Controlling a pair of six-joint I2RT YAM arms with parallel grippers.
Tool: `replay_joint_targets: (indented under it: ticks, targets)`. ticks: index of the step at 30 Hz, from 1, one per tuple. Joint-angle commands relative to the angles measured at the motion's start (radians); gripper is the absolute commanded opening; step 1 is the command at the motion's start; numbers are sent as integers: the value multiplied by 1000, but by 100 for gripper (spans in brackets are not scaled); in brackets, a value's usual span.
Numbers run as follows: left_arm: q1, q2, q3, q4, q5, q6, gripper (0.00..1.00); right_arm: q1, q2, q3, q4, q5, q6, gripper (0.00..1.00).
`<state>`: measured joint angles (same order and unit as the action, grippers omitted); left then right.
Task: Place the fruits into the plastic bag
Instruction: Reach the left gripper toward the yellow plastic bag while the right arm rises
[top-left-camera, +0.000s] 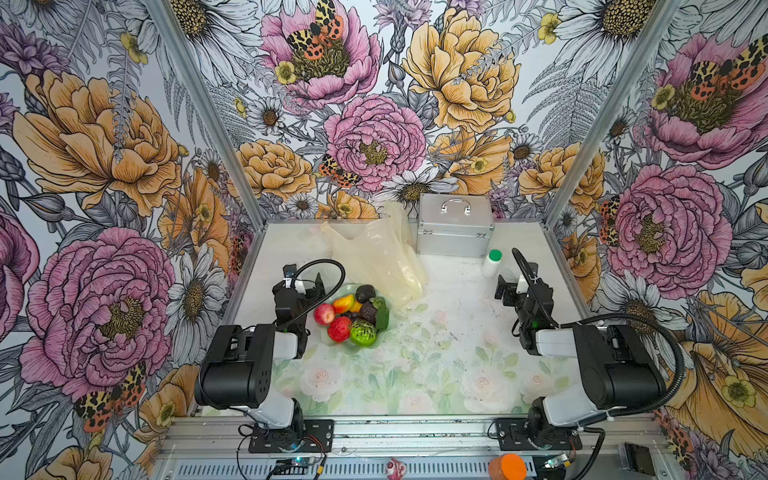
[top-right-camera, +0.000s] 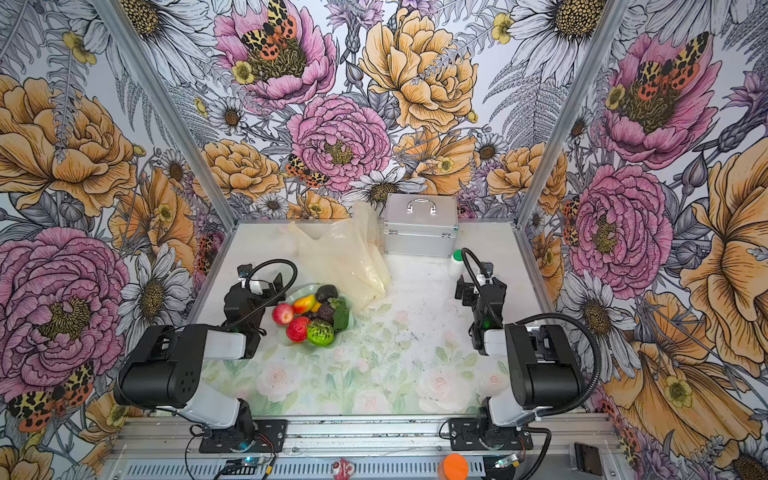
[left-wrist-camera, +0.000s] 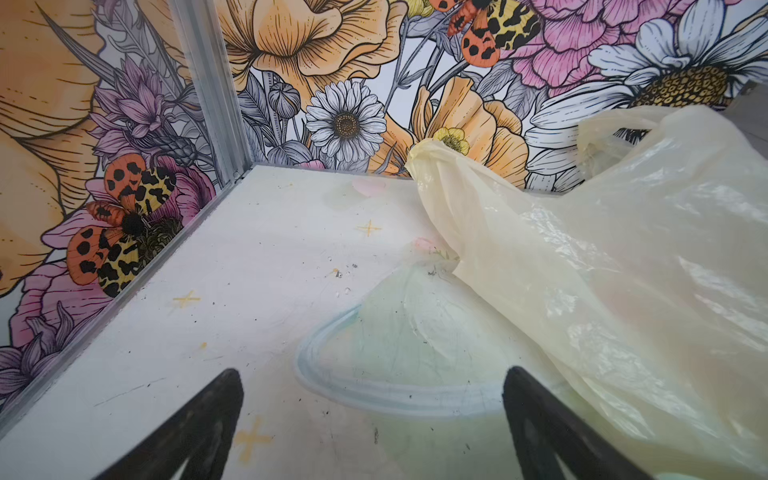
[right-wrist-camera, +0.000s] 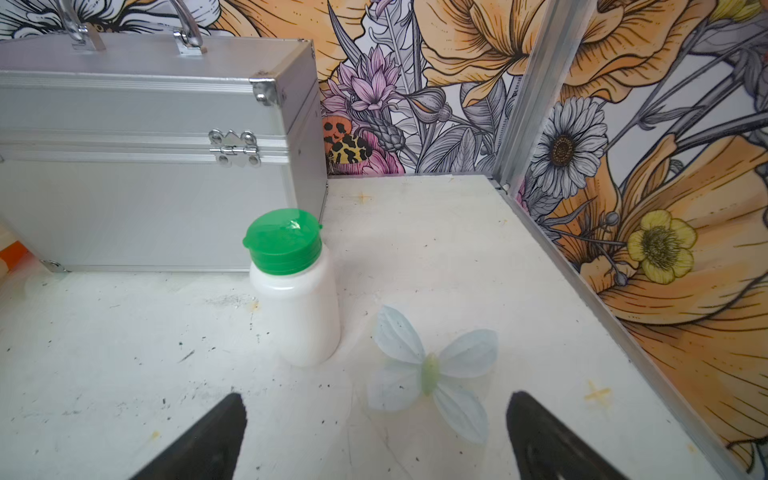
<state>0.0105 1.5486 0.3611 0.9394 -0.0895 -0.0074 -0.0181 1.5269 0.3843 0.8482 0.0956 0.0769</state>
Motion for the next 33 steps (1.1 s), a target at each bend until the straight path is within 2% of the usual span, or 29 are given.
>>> replay_joint_targets:
  ticks: [1, 7, 9, 11, 27, 30, 33]
  targets:
    - [-3, 2, 15, 1, -13, 11, 99, 5, 10, 10, 11, -20, -11, 100]
    - [-3, 2, 16, 1, -13, 10, 99, 3, 9, 10, 11, -23, -10, 99]
    - [-3, 1, 15, 1, -13, 12, 99, 16, 9, 6, 20, 15, -13, 99]
    - [-6, 2, 15, 0, -16, 13, 99, 1, 9, 12, 9, -18, -5, 99]
    - [-3, -1, 14, 2, 0, 14, 99, -16, 9, 11, 8, -47, 7, 100]
    - [21, -62, 73, -151, 41, -3, 99, -15, 9, 13, 8, -43, 6, 100]
    - [7, -131, 198, -477, -15, -40, 99, -20, 10, 12, 9, -54, 8, 99]
